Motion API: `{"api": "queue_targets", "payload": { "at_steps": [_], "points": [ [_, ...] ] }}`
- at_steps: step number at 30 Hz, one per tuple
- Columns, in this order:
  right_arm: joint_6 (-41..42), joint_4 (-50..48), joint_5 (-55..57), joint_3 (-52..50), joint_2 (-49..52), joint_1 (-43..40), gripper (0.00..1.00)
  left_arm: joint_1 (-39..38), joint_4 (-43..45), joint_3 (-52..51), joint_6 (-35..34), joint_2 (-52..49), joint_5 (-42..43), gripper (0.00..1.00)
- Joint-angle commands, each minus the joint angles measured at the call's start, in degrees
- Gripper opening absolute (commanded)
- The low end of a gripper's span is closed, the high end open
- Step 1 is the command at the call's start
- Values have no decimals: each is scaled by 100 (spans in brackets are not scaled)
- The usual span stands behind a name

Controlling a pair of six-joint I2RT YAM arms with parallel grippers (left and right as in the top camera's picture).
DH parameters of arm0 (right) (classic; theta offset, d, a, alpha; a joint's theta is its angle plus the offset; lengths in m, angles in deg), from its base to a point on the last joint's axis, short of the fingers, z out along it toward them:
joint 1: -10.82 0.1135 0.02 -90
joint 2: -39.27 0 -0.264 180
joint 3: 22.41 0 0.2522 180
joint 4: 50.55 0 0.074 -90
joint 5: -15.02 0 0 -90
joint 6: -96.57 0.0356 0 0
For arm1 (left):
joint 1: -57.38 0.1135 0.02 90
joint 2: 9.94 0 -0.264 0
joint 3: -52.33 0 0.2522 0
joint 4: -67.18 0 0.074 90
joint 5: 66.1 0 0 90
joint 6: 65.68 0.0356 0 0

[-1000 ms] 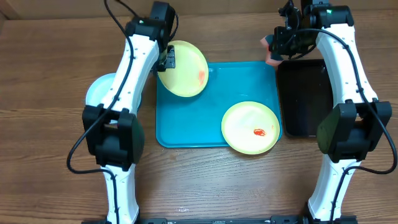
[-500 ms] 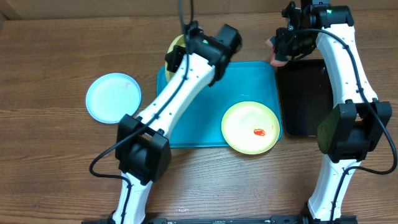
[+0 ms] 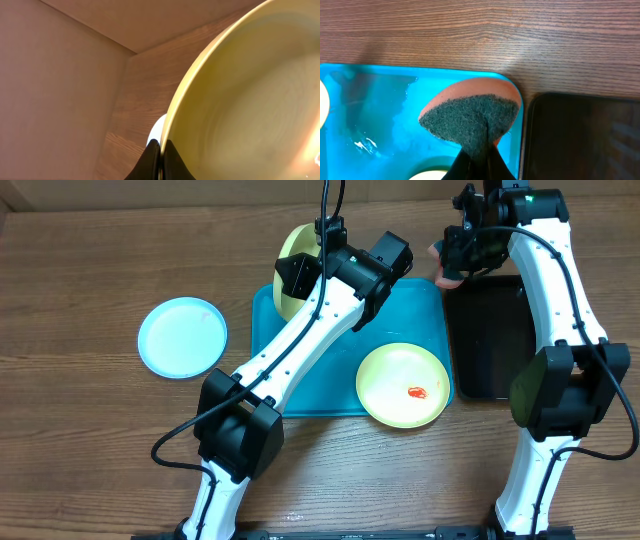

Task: Clean dirty plates on tray and stack at the side
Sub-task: 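Lift the back yellow plate with the left gripper and stack it on the white plate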

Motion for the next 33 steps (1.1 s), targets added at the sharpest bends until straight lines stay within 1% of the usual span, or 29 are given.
{"api": "queue_targets", "payload": {
  "at_steps": [1,7,9,11,12,13,15,20,25,30,33],
  "points": [
    [24,-7,37,13,-225,-48,4,33,28,83,-186,138,61,4],
    [24,2,39,13,-225,-48,4,463,-26,83,-186,168,1296,4],
    [24,2,37,13,-225,-48,4,739,-70,83,-186,205,1915,4],
    [24,0,37,13,-225,-48,4,1158,-142,83,-184,267,2730,4],
    [24,-7,37,13,-225,-48,4,1303,-153,83,-184,291,2966,4],
    [24,-15,37,13,-225,-48,4,1626,-181,83,-177,323,3471,4],
    [24,-35,39,13,-225,-48,4,2092,-219,83,-101,356,4183,4],
    [24,-68,37,13,-225,-48,4,3362,-323,83,212,365,5613,4],
    [24,-87,37,13,-225,-48,4,4227,-640,83,295,365,5705,4],
    [24,-81,37,13,-225,-48,4,5001,-678,81,295,365,5687,4],
    [24,-83,37,13,-225,-48,4,5333,-667,31,337,365,5683,4]
  ]
}}
